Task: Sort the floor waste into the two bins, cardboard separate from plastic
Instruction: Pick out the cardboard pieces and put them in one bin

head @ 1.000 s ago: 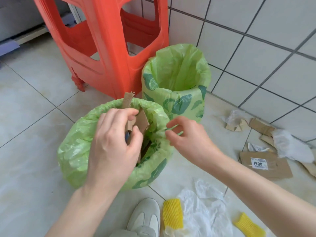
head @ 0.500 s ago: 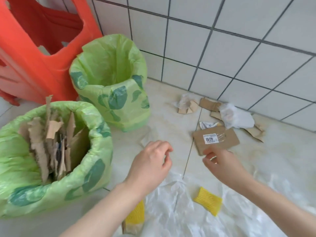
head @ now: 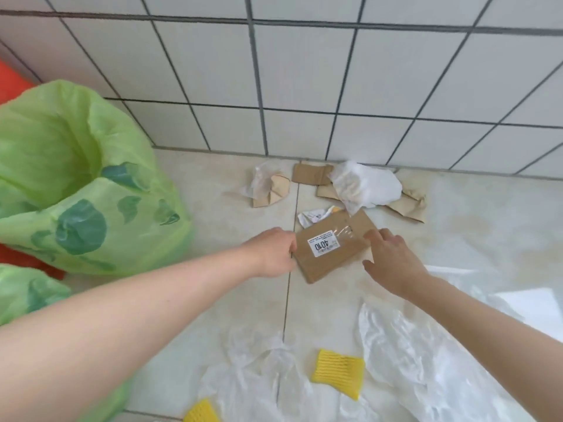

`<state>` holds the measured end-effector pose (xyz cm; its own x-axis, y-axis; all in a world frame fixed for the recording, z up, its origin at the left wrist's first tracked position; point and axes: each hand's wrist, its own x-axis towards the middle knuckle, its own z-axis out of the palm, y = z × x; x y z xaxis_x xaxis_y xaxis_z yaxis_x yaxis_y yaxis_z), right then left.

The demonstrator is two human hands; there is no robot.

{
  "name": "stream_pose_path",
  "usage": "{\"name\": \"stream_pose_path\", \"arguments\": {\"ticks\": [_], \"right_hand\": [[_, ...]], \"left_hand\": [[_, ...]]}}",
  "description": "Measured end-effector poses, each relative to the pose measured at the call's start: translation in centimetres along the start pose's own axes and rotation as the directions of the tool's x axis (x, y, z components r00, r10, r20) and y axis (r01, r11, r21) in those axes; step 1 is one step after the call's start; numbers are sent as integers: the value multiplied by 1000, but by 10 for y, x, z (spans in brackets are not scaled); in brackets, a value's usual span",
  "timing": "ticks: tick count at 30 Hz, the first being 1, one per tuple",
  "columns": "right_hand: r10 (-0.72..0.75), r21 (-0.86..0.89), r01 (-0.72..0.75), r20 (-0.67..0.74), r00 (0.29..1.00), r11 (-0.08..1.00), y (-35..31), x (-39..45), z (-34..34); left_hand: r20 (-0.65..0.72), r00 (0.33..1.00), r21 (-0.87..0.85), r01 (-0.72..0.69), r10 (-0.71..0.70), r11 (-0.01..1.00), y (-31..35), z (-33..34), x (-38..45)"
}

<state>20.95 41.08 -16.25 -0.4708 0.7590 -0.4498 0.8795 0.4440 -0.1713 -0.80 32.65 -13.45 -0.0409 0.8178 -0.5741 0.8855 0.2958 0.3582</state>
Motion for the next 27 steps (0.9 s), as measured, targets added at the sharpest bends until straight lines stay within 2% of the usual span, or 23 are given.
{"name": "stream_pose_path", "arguments": {"ticks": [3,6,10,13,16,18,20,27], "right_hand": [[-83,-134,80,-15,996,988,7,16,-3],[-188,-215,181,-11,982,960,1,33,-4],[-338,-262,345,71,938,902,-9,49,-2],[-350,-278,374,133,927,885,-8,55,1],[-349,-303,376,138,927,876,-5,57,3],[-340,-344,368,139,930,864,-5,55,5],[-316,-331,341,129,940,880,-5,50,10],[-301,-327,277,-22,954,904,-5,29,15]], "left_hand": [[-45,999,133,2,4,991,16,1,38],[-113,991,280,-32,66,960,28,7,62],[-161,971,479,-78,175,874,20,11,78],[-247,958,479,-9,145,878,1,-1,85],[-320,947,424,130,14,896,-21,-14,94],[-312,949,423,191,-55,886,-34,-17,99],[-279,957,411,194,-80,891,-41,-13,102],[-368,921,473,67,127,878,-41,15,80]]}}
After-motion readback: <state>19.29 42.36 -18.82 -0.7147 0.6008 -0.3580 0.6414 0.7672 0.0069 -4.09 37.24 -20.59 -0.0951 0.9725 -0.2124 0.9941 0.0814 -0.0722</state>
